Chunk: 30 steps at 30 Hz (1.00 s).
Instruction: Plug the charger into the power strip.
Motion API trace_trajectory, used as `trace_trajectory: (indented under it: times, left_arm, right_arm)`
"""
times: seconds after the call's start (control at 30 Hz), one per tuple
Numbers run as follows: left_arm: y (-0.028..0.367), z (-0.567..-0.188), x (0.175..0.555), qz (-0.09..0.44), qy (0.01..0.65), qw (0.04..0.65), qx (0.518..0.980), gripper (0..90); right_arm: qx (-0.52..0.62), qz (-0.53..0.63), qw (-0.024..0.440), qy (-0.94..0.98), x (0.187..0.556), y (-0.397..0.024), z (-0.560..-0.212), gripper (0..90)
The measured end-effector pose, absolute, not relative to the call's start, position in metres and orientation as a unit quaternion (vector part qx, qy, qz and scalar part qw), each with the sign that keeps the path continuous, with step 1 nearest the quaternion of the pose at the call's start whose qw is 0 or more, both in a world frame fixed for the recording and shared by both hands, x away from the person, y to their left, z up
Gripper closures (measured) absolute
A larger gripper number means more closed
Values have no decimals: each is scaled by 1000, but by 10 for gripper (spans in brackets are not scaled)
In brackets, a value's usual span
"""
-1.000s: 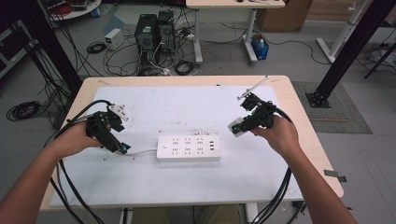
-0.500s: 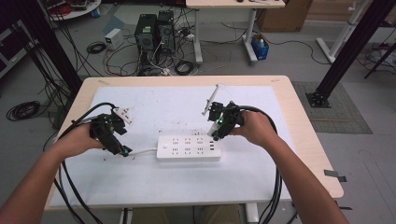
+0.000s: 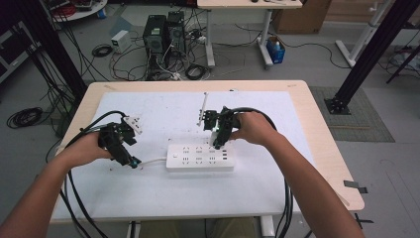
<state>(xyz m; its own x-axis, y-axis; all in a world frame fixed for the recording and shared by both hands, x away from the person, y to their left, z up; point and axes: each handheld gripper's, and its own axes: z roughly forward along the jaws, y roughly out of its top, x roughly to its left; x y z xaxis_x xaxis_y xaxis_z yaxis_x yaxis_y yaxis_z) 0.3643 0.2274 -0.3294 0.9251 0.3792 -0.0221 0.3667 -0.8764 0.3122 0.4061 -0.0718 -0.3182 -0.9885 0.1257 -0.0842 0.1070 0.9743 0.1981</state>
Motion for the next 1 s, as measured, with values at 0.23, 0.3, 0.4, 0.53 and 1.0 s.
trace_trajectory:
  times: [0.23,0.3,0.4,0.53,1.0]
  left_arm:
    - [231,-330,365,27,198,158,967,204]
    - [232,-330,365,27,195,157,968,204]
    - [233,-329,366,28,194,157,968,203]
    - [233,-330,366,29,195,156,968,204]
    - [232,-333,366,22,196,157,968,204]
  right_arm:
    - [37,73,37,996,411,-57,-337,622]
    - [34,71,35,996,412,-53,-340,622]
    - [26,64,30,997,413,-49,-345,622]
    - [18,53,31,998,415,-46,-351,622]
    - [2,27,40,999,413,-37,-362,626]
